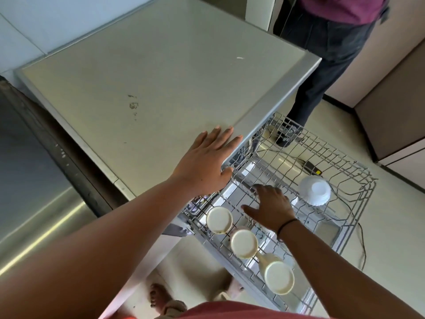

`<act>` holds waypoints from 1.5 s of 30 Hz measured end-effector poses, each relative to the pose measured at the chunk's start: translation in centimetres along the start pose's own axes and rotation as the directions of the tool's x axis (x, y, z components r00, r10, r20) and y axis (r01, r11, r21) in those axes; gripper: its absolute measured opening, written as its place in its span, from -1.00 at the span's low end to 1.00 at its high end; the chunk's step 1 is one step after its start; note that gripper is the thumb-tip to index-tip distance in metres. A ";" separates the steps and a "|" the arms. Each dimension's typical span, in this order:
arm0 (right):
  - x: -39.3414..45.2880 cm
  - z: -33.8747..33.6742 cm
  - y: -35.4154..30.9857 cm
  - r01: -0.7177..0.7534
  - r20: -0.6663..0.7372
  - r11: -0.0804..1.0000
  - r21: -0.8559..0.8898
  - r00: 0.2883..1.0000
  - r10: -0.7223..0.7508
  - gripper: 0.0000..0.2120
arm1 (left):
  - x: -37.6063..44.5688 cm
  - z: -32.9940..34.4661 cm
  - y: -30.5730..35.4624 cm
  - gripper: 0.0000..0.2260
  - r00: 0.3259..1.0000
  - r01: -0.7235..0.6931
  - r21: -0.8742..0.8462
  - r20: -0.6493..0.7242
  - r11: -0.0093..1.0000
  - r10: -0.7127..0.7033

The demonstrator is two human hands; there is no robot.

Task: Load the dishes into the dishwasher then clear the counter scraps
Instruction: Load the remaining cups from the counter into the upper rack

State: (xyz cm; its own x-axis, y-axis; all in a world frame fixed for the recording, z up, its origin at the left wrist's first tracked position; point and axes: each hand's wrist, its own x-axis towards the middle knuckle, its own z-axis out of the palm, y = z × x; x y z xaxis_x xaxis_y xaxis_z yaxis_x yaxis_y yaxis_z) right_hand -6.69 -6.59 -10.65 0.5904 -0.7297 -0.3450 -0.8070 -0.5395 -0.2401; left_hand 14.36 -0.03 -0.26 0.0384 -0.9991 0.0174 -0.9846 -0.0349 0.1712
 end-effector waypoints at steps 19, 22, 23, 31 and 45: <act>-5.0 -13.5 -20.1 0.316 -0.329 0.947 -0.051 0.890 -0.315 -0.27 | -19.1 -5.2 -13.7 -0.37 0.871 0.467 -0.145 -0.092 0.872 -0.482; -4.5 -11.4 -26.2 0.436 -0.270 0.898 -0.059 0.859 -0.435 -0.26 | -24.6 -6.7 -17.6 -0.40 0.808 0.569 -0.110 -0.109 0.815 -0.579; -4.2 -10.7 -28.3 0.474 -0.236 0.879 -0.053 0.849 -0.472 -0.25 | -26.6 -7.1 -18.9 -0.40 0.785 0.602 -0.101 -0.108 0.792 -0.610; -2.3 -5.0 -42.3 0.651 -0.020 0.758 -0.032 0.758 -0.652 -0.16 | -38.0 -8.0 -24.2 -0.19 0.584 0.805 -0.041 -0.120 0.592 -0.803; 7.2 -5.5 -59.8 0.648 -0.071 0.747 0.144 0.760 -0.646 -0.33 | -40.1 -6.6 -26.9 -0.17 0.543 0.826 -0.102 -0.117 0.554 -0.831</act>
State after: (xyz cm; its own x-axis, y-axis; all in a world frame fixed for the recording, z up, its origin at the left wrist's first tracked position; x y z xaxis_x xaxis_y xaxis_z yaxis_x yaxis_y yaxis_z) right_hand 45.84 18.15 6.19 0.9708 -0.2362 -0.0425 -0.2219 -0.8158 -0.5341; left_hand 40.44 41.18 0.92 0.8594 -0.5110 -0.0173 -0.4966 -0.8422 0.2100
